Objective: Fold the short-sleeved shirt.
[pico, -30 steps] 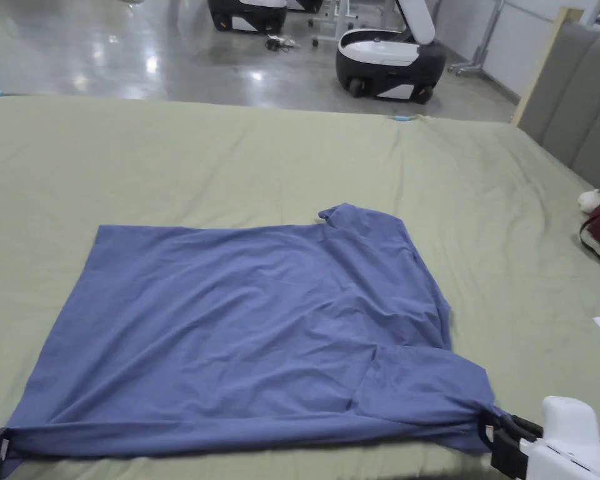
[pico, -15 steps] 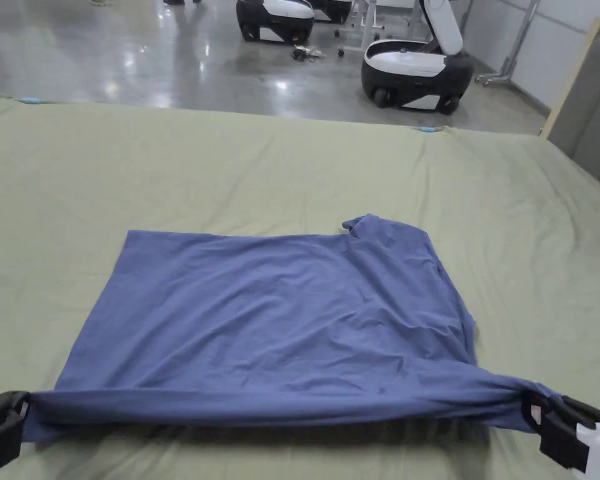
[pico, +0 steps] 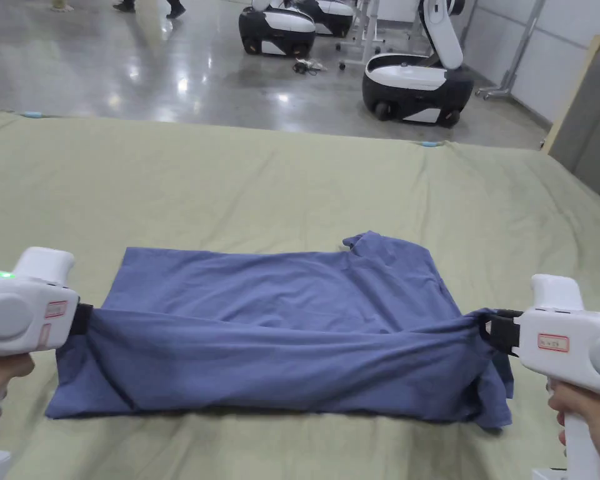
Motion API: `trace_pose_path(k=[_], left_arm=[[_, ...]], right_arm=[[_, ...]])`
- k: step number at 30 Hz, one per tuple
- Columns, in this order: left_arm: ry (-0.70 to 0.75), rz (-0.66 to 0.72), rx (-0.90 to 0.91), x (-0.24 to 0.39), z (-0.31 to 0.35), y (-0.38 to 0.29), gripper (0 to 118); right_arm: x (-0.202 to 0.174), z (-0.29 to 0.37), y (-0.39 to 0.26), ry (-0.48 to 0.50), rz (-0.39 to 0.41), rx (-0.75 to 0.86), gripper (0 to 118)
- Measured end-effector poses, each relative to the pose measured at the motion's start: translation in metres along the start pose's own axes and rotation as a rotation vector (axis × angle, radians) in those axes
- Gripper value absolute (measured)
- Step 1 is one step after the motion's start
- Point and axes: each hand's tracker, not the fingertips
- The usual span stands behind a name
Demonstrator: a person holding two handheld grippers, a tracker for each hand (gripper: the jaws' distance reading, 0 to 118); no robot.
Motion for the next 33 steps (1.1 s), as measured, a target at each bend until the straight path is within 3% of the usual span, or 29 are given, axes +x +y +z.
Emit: trace_pose_path(k=[4,8,9,10,11,12,13,14,17,20,23,24,25,26,27,28,30,33], left_arm=[[0.041,0.004,-0.114,0.004,-0.055,0.008,1],[0.035,0.011,-0.130,0.012,-0.066,-0.001,1],[0.030,0.005,-0.118,0.013,-0.064,-0.004,1],[0.024,0.001,-0.106,0.013,-0.061,-0.006,5],[0.022,0.001,-0.102,0.013,-0.055,-0.009,15],[0.017,0.004,-0.092,0.012,-0.047,-0.011,42],[0.014,0.002,-0.082,0.012,-0.034,-0.013,98],[0.027,-0.011,-0.045,0.014,-0.018,-0.019,117],[0.036,0.015,0.187,0.032,0.050,-0.057,116],[-0.042,0.042,0.449,0.056,0.104,-0.113,115],[0.100,0.012,0.671,0.080,0.143,-0.158,114],[0.133,0.025,0.693,0.084,0.153,-0.169,106],[0.117,0.047,0.702,0.085,0.161,-0.178,68],[0.091,0.062,0.681,0.085,0.166,-0.184,21],[0.061,0.102,0.636,0.078,0.164,-0.186,0],[0.057,0.130,0.602,0.076,0.163,-0.188,0],[0.081,0.128,0.608,0.071,0.164,-0.196,0],[0.092,0.145,0.574,0.059,0.160,-0.198,0]], right_arm=[[0.008,-0.061,-0.002,-0.039,-0.009,-0.068,6],[0.008,-0.075,-0.014,-0.034,-0.028,-0.118,7],[0.009,-0.074,-0.017,-0.027,-0.030,-0.115,8],[0.011,-0.069,-0.019,-0.016,-0.028,-0.104,17],[0.010,-0.066,-0.020,-0.022,-0.015,-0.100,36],[0.009,-0.060,-0.019,-0.055,0.008,-0.104,60],[0.007,-0.046,-0.021,-0.090,0.036,-0.112,81],[0.002,-0.030,-0.025,-0.091,0.071,-0.084,82],[-0.028,0.035,-0.044,-0.085,0.144,0.134,82],[-0.057,0.095,-0.083,0.020,0.086,0.393,82],[-0.083,0.135,-0.113,-0.011,0.071,0.557,78],[-0.087,0.141,-0.122,-0.008,0.065,0.584,62],[-0.092,0.146,-0.129,-0.012,0.069,0.604,20],[-0.094,0.145,-0.134,-0.035,0.082,0.602,3],[-0.099,0.146,-0.137,-0.083,0.097,0.603,3],[-0.101,0.151,-0.143,-0.109,0.102,0.636,3],[-0.096,0.151,-0.143,-0.004,0.081,0.598,3],[-0.098,0.156,-0.151,-0.030,0.092,0.608,3]])
